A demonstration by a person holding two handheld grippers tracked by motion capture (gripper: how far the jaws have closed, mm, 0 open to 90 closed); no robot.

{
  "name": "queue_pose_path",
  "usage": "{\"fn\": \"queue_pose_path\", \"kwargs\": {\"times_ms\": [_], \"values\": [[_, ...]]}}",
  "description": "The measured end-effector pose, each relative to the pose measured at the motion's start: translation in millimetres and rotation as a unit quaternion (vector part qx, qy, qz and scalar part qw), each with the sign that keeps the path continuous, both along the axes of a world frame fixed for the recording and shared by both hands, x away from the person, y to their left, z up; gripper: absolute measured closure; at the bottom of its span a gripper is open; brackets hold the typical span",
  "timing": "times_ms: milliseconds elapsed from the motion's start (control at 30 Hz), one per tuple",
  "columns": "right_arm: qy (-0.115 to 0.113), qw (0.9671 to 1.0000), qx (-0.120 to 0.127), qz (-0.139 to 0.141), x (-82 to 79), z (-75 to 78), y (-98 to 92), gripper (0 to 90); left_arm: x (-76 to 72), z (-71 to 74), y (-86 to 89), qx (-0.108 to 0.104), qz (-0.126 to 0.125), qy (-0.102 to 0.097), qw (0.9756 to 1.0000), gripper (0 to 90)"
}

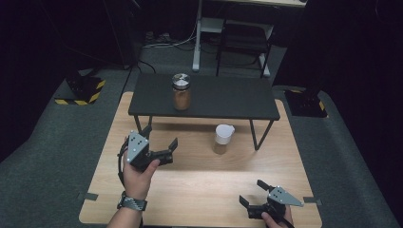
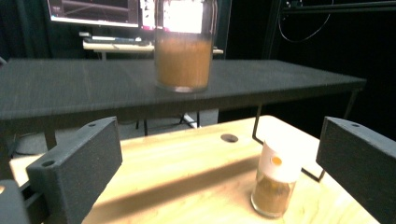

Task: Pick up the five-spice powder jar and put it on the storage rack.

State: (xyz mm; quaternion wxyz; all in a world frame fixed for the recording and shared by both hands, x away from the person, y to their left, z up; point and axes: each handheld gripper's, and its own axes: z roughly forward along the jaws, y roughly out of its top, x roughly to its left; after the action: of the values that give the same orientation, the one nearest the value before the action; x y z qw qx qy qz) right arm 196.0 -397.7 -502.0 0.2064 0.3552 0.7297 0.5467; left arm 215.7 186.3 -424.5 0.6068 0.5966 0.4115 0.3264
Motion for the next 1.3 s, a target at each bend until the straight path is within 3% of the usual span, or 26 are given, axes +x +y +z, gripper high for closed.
{"fn": "queue_pose_path", "kwargs": {"times_ms": [200, 500, 667, 967, 1300], "values": [[-0.001, 1.0000, -0.001, 0.000, -0.4, 0.1, 0.6, 0.0, -12.7, -22.2, 6.5, -0.005, -0.010, 0.009, 0.9999, 0.3], [-0.001, 1.0000, -0.002, 0.001, -0.4, 0.4, 1.4, 0.0, -30.5, -48.3, 11.0, -0.017, -0.001, 0.035, 0.9992, 0.4], [-0.002, 1.0000, -0.004, 0.002, -0.4, 0.4, 1.8, 0.0, -37.7, -60.9, 12.2, -0.012, 0.007, 0.050, 0.9987, 0.4], [-0.001, 1.0000, -0.003, 0.004, 0.6, 0.3, 1.9, 0.0, -51.7, -71.9, 14.1, 0.009, 0.008, 0.067, 0.9977, 0.4], [0.000, 1.0000, -0.004, 0.007, 2.0, 0.8, 2.3, 0.0, -60.5, -77.8, 16.7, 0.033, 0.005, 0.103, 0.9941, 0.4]]}}
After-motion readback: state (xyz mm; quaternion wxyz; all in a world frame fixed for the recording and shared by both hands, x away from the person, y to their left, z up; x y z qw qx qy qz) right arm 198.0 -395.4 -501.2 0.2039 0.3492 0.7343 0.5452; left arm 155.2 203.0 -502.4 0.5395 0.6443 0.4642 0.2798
